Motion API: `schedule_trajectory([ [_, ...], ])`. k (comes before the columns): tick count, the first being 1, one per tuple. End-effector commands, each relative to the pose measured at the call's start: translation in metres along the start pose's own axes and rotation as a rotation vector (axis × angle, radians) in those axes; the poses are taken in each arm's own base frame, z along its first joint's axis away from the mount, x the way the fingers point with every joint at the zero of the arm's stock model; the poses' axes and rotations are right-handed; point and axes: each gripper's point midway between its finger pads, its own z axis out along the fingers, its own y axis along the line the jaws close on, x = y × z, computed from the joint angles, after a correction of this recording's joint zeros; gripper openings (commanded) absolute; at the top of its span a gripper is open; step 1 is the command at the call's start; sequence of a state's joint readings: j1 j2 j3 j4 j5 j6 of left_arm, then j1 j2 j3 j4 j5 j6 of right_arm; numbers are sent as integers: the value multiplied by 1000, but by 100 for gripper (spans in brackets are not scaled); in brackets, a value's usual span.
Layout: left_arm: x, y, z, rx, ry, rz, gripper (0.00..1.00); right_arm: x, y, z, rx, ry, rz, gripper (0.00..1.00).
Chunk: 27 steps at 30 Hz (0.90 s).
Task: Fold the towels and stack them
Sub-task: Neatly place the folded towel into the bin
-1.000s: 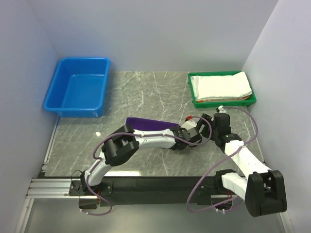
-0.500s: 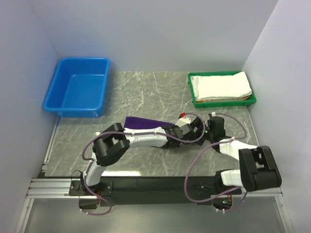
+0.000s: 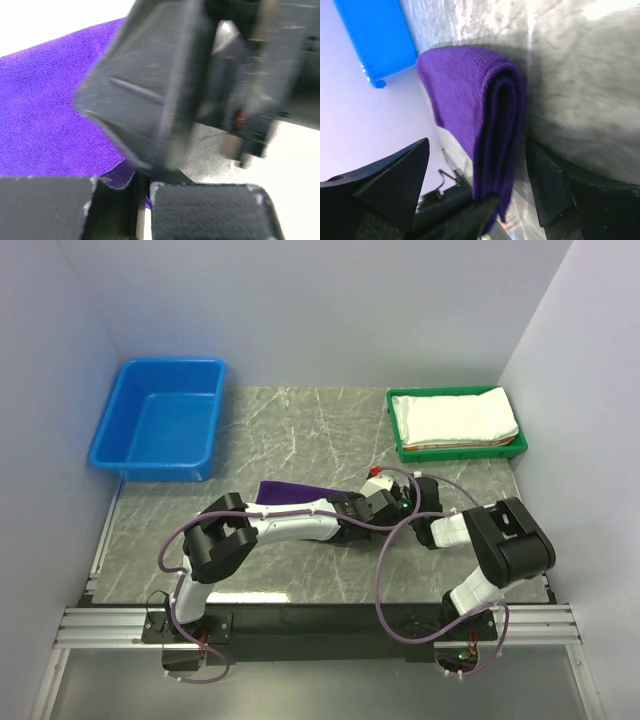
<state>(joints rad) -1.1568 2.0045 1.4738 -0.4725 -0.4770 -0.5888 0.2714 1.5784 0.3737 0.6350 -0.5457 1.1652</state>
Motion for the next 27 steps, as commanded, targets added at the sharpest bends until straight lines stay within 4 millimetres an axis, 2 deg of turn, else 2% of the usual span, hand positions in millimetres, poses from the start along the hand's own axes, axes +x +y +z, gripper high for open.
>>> schedule_trajectory([
  [1, -22, -8, -14, 57, -57, -43, 1, 3, -4, 14, 15, 12, 52, 84],
  [5, -21, -10, -11, 57, -52, -44, 1, 9, -9, 26, 28, 34, 76, 79],
  [9, -23, -12, -10, 61, -54, -55, 1, 8, -9, 31, 25, 33, 81, 64],
  [10, -24, -14, -9, 65, -53, -55, 2, 8, -7, 32, 18, 37, 74, 58],
  [11, -24, -15, -9, 67, -52, -57, 4, 9, -8, 33, 20, 42, 76, 44],
  [12, -24, -16, -9, 71, -49, -58, 6, 8, -6, 34, 14, 42, 66, 36],
  [13, -24, -17, -7, 73, -46, -58, 12, 7, -6, 34, 20, 43, 64, 27],
  [14, -23, -17, -7, 73, -39, -56, 15, 7, -4, 33, 18, 45, 53, 13],
  [15, -22, -18, -7, 73, -34, -53, 20, 3, 1, 35, 10, 42, 14, 8],
  [16, -23, -18, -7, 74, -35, -54, 35, 3, -4, 34, 40, 51, 14, 3],
  [17, -24, -18, -7, 73, -34, -61, 42, 0, -1, 34, 45, 53, -3, 0],
  [18, -25, -18, -9, 78, -37, -65, 50, -6, 5, 35, 39, 50, -56, 0],
  [19, -27, -16, -12, 85, -39, -70, 64, -9, -1, 34, 72, 60, -54, 0],
  [20, -28, -15, -14, 92, -42, -75, 69, -12, 0, 34, 80, 69, -75, 0],
  [21, -29, -15, -17, 100, -45, -79, 73, -23, 11, 36, 69, 67, -149, 0],
  [22, -29, -11, -23, 110, -50, -87, 76, -23, 3, 34, 123, 88, -146, 0],
  [23, -30, -7, -24, 109, -50, -97, 80, -31, 4, 33, 135, 87, -170, 0],
  [24, -31, -2, -27, 106, -52, -107, 82, -45, 14, 36, 136, 68, -254, 0],
  [26, -29, 15, -35, 102, -49, -137, 86, -51, 4, 32, 218, 99, -277, 0],
  [27, -28, 22, -37, 100, -49, -149, 87, -69, 21, 35, 207, 81, -370, 0],
])
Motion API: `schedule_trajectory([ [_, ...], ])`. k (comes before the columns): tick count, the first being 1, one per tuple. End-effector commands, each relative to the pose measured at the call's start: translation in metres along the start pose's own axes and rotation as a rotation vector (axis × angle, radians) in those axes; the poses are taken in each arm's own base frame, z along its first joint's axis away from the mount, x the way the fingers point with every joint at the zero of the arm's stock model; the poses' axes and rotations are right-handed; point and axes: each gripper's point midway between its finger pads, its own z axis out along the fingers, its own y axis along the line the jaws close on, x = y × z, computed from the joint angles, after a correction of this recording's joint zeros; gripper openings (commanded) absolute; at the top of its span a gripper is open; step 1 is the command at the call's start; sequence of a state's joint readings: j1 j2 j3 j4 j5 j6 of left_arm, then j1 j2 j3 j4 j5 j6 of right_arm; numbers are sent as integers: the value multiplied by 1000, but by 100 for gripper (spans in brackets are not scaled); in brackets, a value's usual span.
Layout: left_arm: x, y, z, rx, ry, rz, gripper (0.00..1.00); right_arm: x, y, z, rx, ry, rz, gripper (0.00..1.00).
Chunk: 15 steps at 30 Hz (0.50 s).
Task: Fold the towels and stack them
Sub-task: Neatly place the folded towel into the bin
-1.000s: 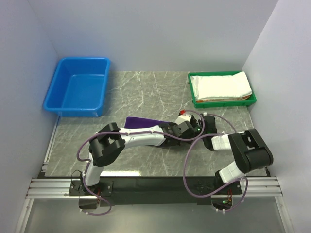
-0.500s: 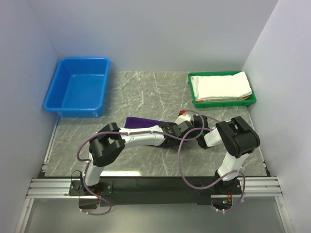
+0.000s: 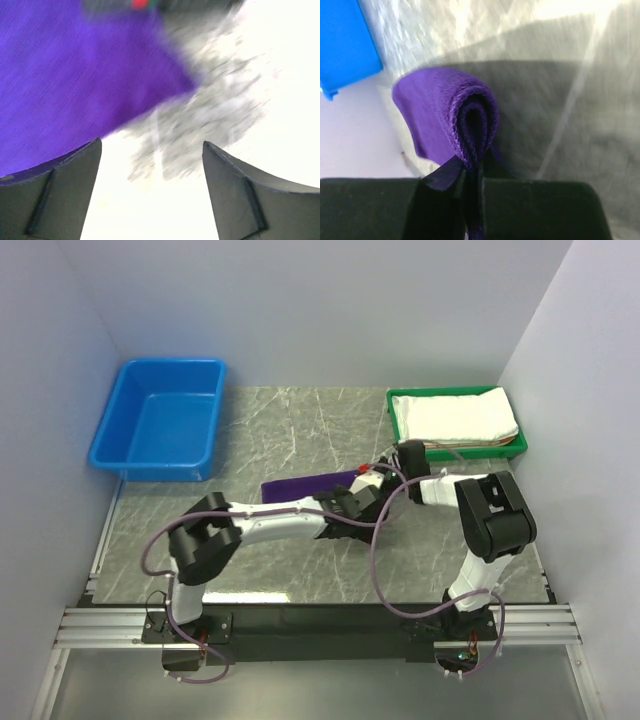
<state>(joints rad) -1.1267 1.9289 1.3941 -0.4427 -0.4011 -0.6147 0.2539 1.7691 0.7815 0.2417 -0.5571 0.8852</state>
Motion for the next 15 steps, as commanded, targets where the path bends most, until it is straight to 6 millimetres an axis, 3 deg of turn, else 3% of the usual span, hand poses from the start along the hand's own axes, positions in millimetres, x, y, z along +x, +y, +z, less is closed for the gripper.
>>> schedule_trajectory([
  [1, -30, 25, -36, 44, -74, -108, 89, -23, -13, -13, 159, 38, -184, 0],
  [2, -29, 31, -39, 50, -71, -123, 90, -30, -18, -12, 190, 47, -201, 0],
  [3, -28, 38, -44, 54, -70, -136, 91, -44, -7, -16, 207, 48, -264, 0],
  [5, -25, 67, -55, 37, -63, -170, 92, -62, -4, -17, 242, 48, -313, 0],
  [6, -24, 78, -58, 28, -59, -183, 93, -89, 17, -22, 227, 3, -390, 0],
  [7, -24, 91, -69, 25, -68, -196, 94, -92, 17, -28, 265, 24, -401, 0],
  [8, -25, 114, -72, -10, -64, -215, 95, -104, 17, -29, 308, 12, -435, 0],
  [9, -28, 126, -78, -20, -72, -224, 95, -131, 42, -37, 305, -39, -527, 0],
  [11, -40, 165, -95, -58, -118, -259, 97, -144, 34, -43, 403, -15, -557, 0],
  [12, -41, 177, -101, -69, -114, -264, 98, -168, 58, -52, 399, -66, -635, 0],
  [14, -53, 216, -117, -116, -161, -285, 99, -184, 46, -59, 480, -51, -645, 0],
  [15, -57, 226, -121, -129, -173, -287, 99, -203, 67, -67, 471, -96, -709, 0],
])
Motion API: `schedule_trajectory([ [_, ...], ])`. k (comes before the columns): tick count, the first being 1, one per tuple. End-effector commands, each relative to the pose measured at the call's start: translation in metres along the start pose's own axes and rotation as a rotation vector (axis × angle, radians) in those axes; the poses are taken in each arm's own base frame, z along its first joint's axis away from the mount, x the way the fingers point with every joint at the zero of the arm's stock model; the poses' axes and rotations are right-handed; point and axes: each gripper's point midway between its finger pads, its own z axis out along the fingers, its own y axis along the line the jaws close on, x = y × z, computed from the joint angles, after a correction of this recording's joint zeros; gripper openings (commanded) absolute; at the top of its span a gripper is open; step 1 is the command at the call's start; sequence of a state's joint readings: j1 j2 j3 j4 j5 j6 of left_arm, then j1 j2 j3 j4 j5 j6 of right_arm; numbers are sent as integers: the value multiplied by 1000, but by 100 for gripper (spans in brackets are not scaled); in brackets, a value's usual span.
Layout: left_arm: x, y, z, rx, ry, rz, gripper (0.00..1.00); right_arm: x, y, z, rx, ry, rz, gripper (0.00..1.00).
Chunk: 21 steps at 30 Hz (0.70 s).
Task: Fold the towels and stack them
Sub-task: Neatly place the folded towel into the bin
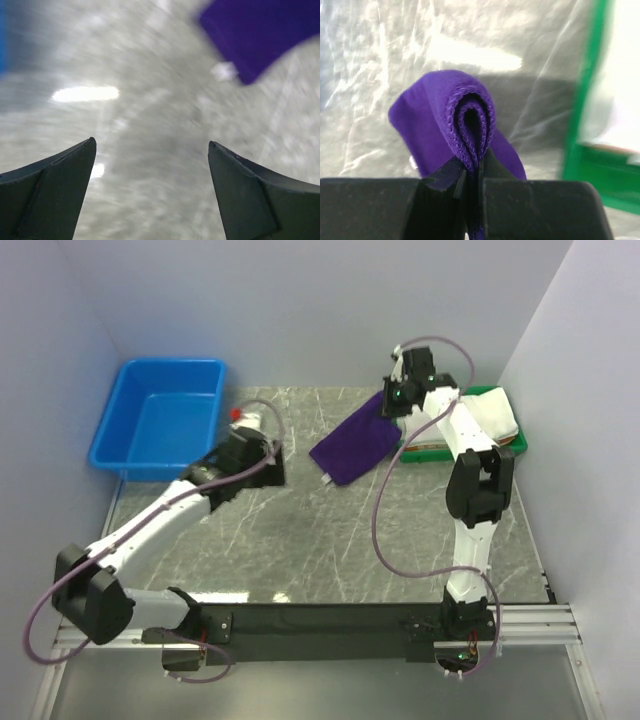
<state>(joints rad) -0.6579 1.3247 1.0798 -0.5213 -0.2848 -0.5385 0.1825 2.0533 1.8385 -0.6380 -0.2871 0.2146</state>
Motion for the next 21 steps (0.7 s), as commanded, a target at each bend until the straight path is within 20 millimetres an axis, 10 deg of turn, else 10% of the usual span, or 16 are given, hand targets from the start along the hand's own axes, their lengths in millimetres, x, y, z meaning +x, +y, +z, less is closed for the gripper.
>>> schedule_trajectory([
  [1, -25, 42, -16, -45, -48, 20, 99, -21, -38, -31, 164, 44, -156, 0],
  [6, -42, 71, -13, -113, -151, -8, 99, -61, -60, -47, 239, -14, -248, 0],
  [21, 6, 91, 43, -193, 30, 3, 99, -100, -136, -75, 336, -116, -374, 0],
])
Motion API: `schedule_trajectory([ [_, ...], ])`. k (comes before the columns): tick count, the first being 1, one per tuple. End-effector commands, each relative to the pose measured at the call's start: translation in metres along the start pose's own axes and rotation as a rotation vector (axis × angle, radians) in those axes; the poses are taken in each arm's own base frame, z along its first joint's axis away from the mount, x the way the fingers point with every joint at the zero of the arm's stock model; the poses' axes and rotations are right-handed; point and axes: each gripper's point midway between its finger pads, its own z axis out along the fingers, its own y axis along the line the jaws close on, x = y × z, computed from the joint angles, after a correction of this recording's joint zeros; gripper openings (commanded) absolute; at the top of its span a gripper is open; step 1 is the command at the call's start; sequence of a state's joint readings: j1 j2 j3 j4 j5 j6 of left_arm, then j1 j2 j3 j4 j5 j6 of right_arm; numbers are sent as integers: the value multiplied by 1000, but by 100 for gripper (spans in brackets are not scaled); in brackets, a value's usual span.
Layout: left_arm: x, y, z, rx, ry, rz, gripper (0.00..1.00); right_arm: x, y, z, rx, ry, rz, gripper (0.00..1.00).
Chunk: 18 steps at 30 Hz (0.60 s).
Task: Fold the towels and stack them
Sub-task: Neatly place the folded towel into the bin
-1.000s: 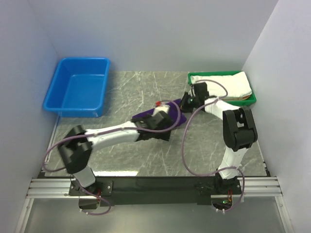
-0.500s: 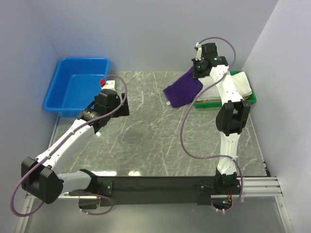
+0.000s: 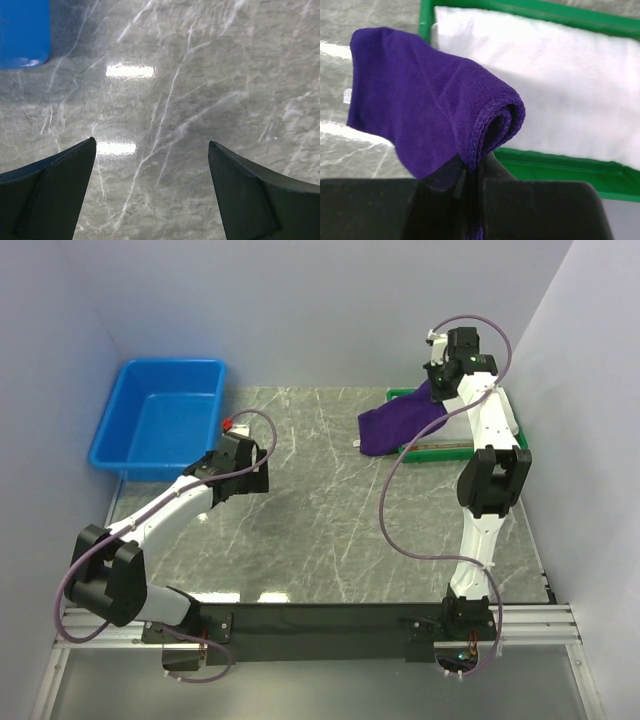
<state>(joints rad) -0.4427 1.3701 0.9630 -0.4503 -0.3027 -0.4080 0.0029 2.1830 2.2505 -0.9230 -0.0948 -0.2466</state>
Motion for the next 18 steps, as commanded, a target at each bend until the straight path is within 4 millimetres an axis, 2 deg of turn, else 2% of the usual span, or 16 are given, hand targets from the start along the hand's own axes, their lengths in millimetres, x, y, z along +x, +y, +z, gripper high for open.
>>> schedule_trajectory([
  [1, -9, -2, 7, 11, -14, -9, 99, -22, -29, -4, 49, -94, -36, 0],
  [8, 0, 1, 21, -4, 26, -5, 99, -31, -50, -2, 62, -133, -65, 0],
  [12, 4, 0, 26, -3, 43, -1, 99, -33, -56, -4, 73, -140, -122, 0],
  [18, 8, 0, 30, -2, 60, 4, 99, -39, -73, -15, 136, -169, -145, 0],
])
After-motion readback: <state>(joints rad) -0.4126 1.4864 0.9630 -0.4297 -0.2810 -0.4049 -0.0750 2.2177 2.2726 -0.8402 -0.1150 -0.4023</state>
